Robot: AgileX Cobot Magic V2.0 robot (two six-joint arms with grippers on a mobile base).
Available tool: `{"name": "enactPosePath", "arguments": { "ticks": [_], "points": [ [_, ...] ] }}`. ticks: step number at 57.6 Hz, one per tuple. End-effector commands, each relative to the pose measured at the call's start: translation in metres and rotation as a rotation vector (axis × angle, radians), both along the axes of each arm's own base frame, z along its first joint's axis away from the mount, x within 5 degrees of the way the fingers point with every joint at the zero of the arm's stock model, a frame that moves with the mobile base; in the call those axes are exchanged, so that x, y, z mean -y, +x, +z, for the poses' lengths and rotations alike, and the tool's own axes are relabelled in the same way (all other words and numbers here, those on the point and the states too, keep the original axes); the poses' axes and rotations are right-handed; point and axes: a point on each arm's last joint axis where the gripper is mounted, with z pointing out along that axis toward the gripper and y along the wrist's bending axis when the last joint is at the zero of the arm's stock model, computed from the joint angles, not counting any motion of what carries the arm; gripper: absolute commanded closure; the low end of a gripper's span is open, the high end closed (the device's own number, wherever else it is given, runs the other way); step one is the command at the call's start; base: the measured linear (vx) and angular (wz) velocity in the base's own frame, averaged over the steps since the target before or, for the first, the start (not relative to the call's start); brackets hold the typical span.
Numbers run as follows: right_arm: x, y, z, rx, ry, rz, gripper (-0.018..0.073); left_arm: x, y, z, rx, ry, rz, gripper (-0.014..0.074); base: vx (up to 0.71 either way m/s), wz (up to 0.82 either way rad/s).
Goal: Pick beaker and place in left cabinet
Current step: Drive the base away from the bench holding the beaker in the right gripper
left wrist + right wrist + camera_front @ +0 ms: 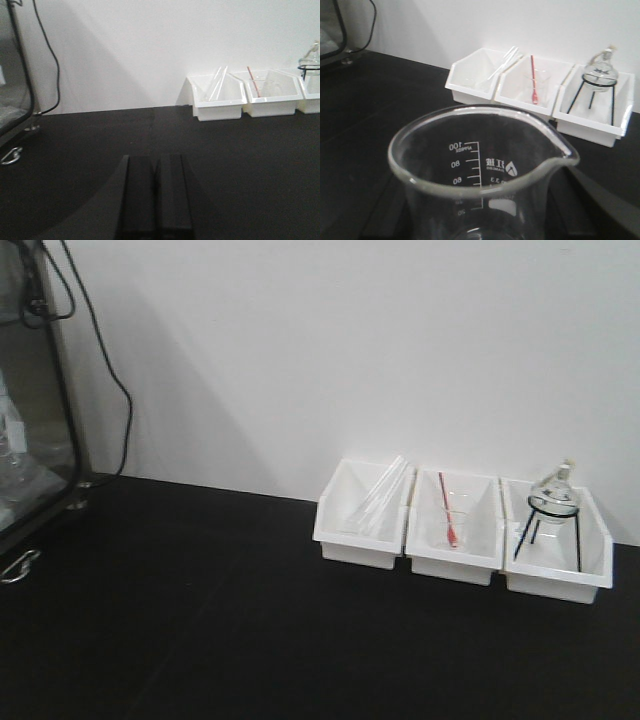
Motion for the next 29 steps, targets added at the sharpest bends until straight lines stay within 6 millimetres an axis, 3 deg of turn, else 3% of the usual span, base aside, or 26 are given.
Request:
{"name": "enactPosePath", "arguments": {
  "ticks": [1, 29],
  "points": [
    [-0.0015, -0.0002, 0.0144, 0.084, 0.002, 0.025, 0.0564, -0.0004, -0.0015, 0.0031, 0.081, -0.033, -0.002, 0.0595, -0.12, 0.48],
    [-0.0015, -0.0002, 0.0144, 0.084, 0.001, 0.025, 0.0564, -0.0004, -0.0015, 0.0031, 0.081, -0.033, -0.002, 0.0595, -0.14, 0.55]
  ]
}}
